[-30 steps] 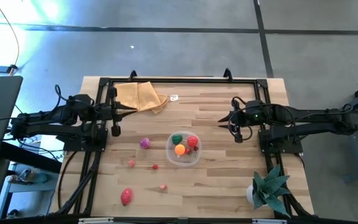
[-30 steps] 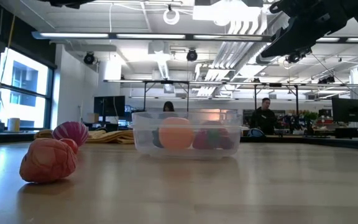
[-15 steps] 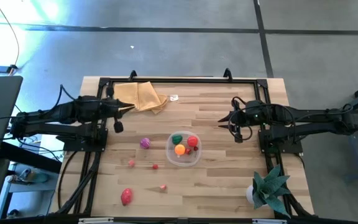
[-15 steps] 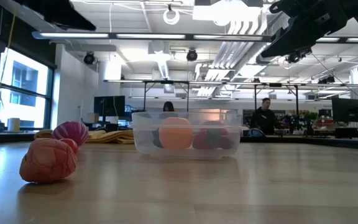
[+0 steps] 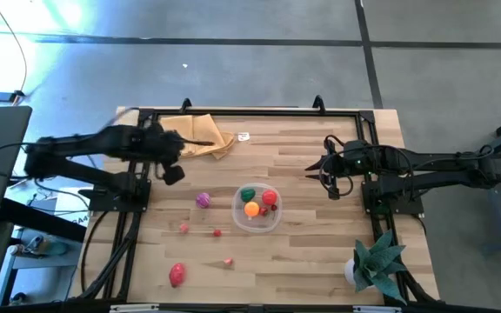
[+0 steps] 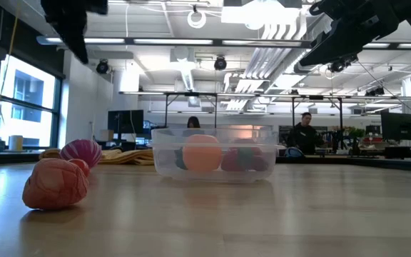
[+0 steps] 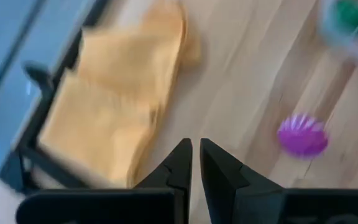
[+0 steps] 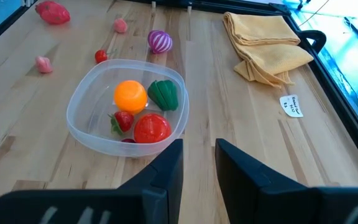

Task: Pick and placing Produce into tupperware
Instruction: Put the violet onion into the transparent bin

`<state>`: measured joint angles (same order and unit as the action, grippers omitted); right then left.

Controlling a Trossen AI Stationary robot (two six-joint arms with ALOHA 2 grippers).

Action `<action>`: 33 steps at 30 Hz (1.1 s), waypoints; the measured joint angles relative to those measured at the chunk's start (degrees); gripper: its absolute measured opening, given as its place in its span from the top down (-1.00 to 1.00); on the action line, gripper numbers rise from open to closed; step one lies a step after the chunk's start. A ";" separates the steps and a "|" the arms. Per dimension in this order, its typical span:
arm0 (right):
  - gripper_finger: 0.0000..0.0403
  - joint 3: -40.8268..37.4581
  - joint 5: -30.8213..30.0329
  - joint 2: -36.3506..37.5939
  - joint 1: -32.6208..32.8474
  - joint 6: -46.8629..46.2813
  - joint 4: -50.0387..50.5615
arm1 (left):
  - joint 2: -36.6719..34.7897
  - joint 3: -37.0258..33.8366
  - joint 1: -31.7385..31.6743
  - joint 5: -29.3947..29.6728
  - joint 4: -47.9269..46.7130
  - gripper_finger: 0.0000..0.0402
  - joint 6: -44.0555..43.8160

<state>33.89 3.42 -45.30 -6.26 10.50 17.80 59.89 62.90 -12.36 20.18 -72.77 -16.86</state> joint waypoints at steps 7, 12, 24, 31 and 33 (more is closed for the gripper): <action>0.59 0.00 0.02 0.00 0.00 0.00 0.00 | 15.85 0.25 0.55 -11.94 0.17 0.88 -1.42; 0.59 0.00 0.01 0.00 0.00 0.00 0.01 | 22.30 0.25 4.64 -12.64 3.62 0.88 -1.41; 0.59 0.02 0.00 0.00 0.00 0.00 0.11 | 23.09 0.27 12.46 -15.50 13.77 0.88 -0.22; 0.59 0.02 0.02 0.00 0.00 -0.01 0.22 | 23.09 0.27 15.16 -14.98 11.81 0.88 -4.15; 0.59 0.02 0.00 0.00 0.00 0.00 0.26 | 23.09 0.23 15.17 -14.66 10.11 0.88 -4.92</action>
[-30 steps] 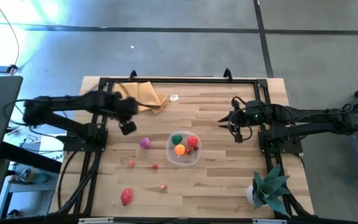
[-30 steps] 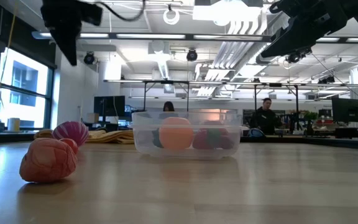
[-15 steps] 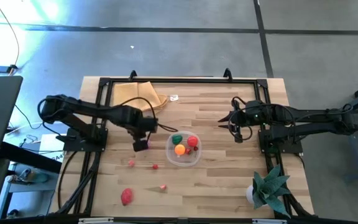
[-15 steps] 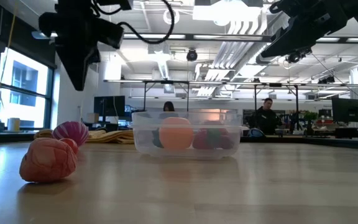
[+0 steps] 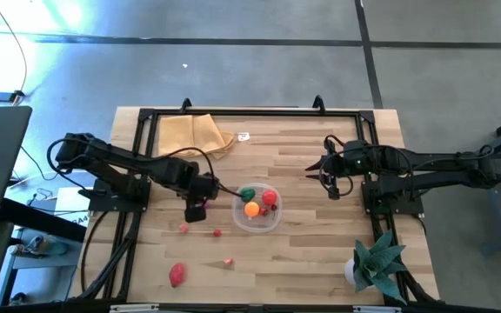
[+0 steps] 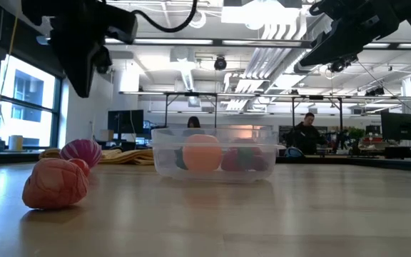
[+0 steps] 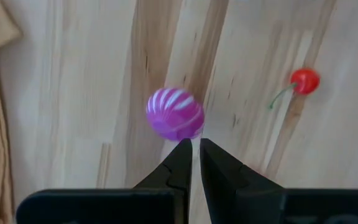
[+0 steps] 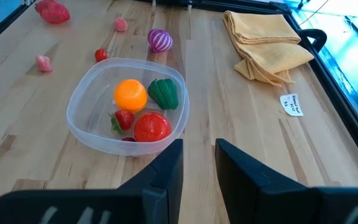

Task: Pick and placing Produce into tupperware
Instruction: Put the violet onion into the transparent bin

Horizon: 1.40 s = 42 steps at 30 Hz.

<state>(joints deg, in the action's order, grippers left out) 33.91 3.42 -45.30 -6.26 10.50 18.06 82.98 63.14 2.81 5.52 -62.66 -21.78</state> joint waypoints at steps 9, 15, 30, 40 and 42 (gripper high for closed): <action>0.59 0.00 0.00 0.00 0.00 0.00 0.06 | 0.04 -4.49 -0.18 -1.23 1.85 0.88 -1.42; 0.59 0.00 0.01 0.00 0.00 0.00 0.11 | 0.07 -7.39 -0.18 -3.55 4.29 0.76 -1.32; 0.59 0.00 0.01 0.00 0.00 -0.01 0.11 | 0.04 -7.41 -0.18 1.65 4.38 -0.39 5.40; 0.59 0.00 0.00 0.00 -0.02 0.00 0.22 | 1.57 -7.43 -0.20 1.59 6.67 -0.79 11.12; 0.59 0.00 0.01 0.00 -0.01 0.00 0.34 | 2.17 -7.39 -0.20 1.50 8.00 -0.77 11.49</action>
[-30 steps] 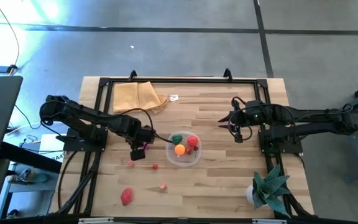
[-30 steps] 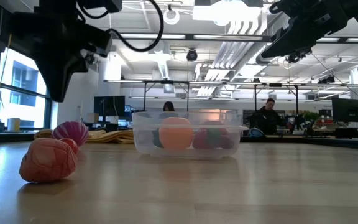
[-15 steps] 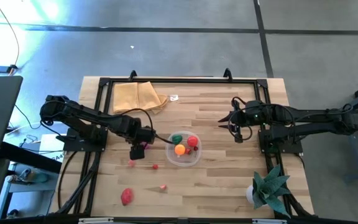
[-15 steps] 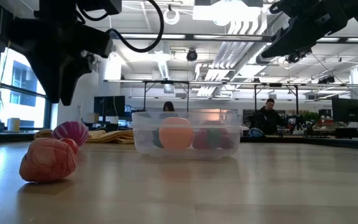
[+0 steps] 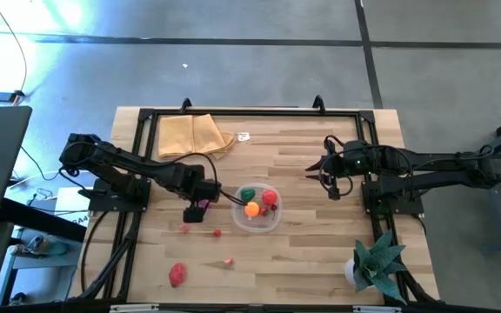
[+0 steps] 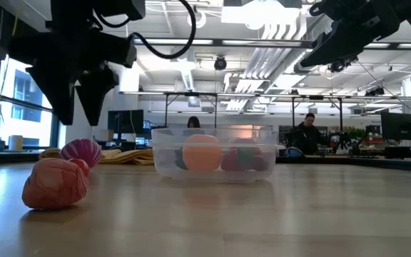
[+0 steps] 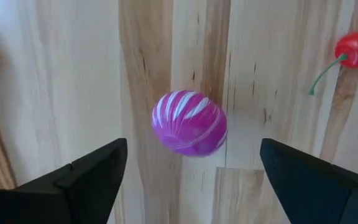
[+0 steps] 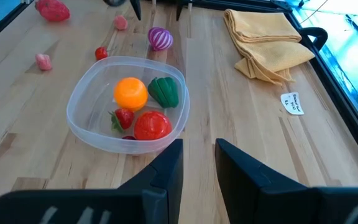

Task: Pick and placing Produce into tupperware
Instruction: Put the violet onion into the transparent bin

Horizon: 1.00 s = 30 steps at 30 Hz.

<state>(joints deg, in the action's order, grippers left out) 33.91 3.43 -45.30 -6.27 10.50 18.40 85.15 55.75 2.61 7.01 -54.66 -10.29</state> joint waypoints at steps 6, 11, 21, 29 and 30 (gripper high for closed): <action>0.59 0.00 -0.01 -0.02 -0.01 -0.01 -0.01 | 1.69 -0.08 -0.02 -0.57 -0.31 -0.66 0.33; 0.59 0.00 -0.01 -0.04 -0.01 0.00 0.00 | 3.46 -0.02 -0.02 -0.54 1.24 -0.58 1.55; 0.59 0.00 -0.01 -0.04 0.00 -0.01 0.23 | 6.05 -0.36 -1.26 0.06 2.13 -0.49 2.88; 0.59 0.00 0.00 -0.07 -0.01 -0.01 0.65 | 5.87 -4.31 -3.57 -3.40 8.41 -0.48 4.31; 0.59 0.00 -0.01 -0.07 -0.01 0.00 0.67 | 5.87 -4.88 -3.76 -3.60 8.72 -0.48 4.30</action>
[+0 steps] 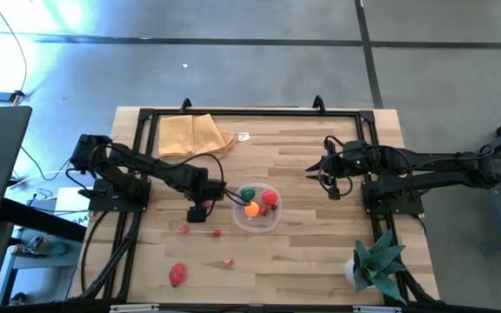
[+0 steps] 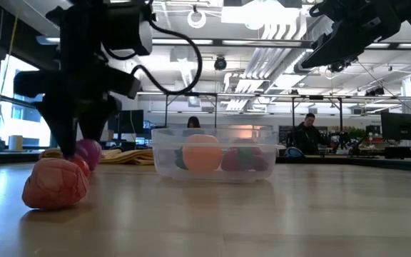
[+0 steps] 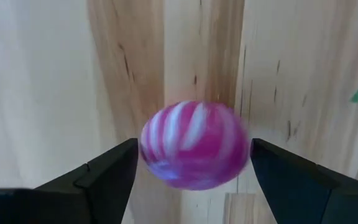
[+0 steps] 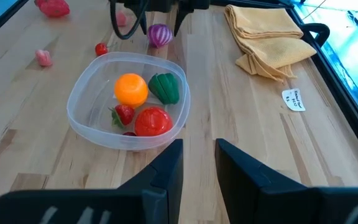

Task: Pick and placing Produce into tupperware
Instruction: Put the violet onion into the transparent bin

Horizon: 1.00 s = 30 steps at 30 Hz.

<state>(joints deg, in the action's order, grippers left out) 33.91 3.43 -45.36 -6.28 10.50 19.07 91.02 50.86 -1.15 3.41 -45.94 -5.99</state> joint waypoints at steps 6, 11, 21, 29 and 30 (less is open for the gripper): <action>0.59 0.00 0.01 0.00 0.00 0.00 -0.01 | 0.02 -0.69 0.03 0.07 1.24 -0.48 0.33; 0.59 0.00 -0.01 0.00 0.00 -0.01 -0.02 | 0.02 -0.69 0.03 0.19 1.58 -0.48 0.81; 0.59 0.00 -0.01 0.00 0.02 0.00 -0.02 | 0.02 -0.69 0.03 -0.09 2.45 -0.48 0.19; 0.59 0.00 0.00 0.00 0.00 0.00 0.00 | -0.06 -0.69 0.03 -0.19 2.48 -0.27 -0.29; 0.59 0.00 0.01 0.00 0.02 0.00 -0.02 | -0.07 -0.69 0.03 -0.19 2.47 -0.25 -0.33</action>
<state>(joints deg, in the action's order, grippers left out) 33.91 3.43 -45.36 -6.26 10.50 19.05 90.95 50.17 -1.13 3.22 -43.47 -6.33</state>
